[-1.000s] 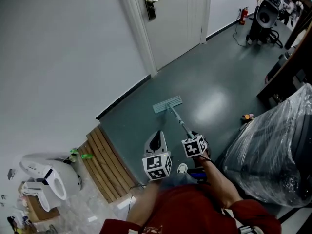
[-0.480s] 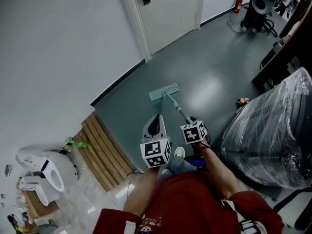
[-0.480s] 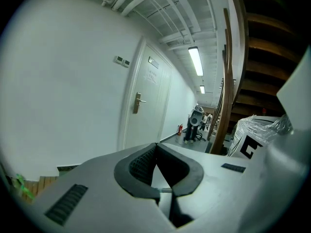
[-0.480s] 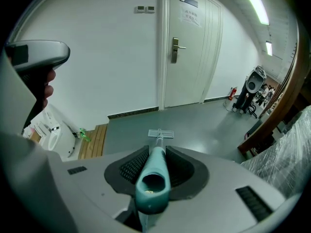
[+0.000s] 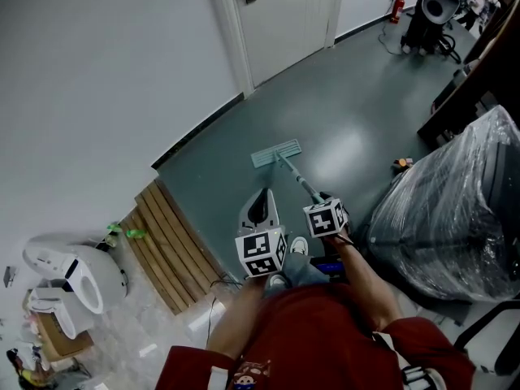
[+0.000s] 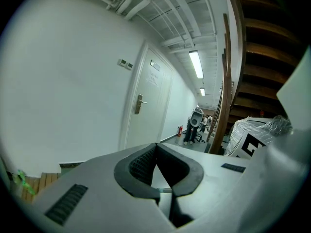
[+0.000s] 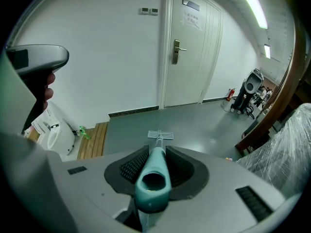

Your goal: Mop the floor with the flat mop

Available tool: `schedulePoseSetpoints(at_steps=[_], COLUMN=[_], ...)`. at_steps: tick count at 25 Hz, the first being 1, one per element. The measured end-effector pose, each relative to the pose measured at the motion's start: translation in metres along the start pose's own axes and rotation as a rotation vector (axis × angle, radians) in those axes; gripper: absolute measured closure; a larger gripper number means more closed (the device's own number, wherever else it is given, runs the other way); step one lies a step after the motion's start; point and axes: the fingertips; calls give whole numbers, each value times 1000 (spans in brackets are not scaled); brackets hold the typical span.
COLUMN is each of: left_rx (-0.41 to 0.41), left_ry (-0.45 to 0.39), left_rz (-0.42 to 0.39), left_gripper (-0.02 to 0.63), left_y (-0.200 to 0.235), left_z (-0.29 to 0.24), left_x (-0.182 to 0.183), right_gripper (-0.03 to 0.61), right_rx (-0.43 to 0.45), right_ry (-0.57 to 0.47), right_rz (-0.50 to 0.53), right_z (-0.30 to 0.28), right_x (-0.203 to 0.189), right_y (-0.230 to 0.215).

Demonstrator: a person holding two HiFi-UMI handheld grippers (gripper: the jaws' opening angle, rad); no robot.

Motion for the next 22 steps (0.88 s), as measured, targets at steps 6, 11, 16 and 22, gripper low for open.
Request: schedulePoseSetpoints(at_steps=[6,11,16,22], left_rx=[-2,-2,-9,-11], left_ry=[1,-2,2,22], left_rz=[2,6,12,12], left_gripper=[598,598,598,598], left_y=[-3,-7,-9,-13], left_z=[32,63,100,144], left_x=[-3,-7,-10,-21], right_gripper=[460,460,460,460], right_rx=[-3,-12,-23,-28], right_ry=[-6,-2,2,13], right_rz=[-2,1,0,-11], right_z=[21,41,67,97], right_x=[-16,-36,-57,-89], right_y=[15,26,42,59])
Point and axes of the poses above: the fingertips, and each gripper's own axes: z backward along the fingers, y to its left, x out of its top, and after that the axes turned 12 degrees about -y, right-handed
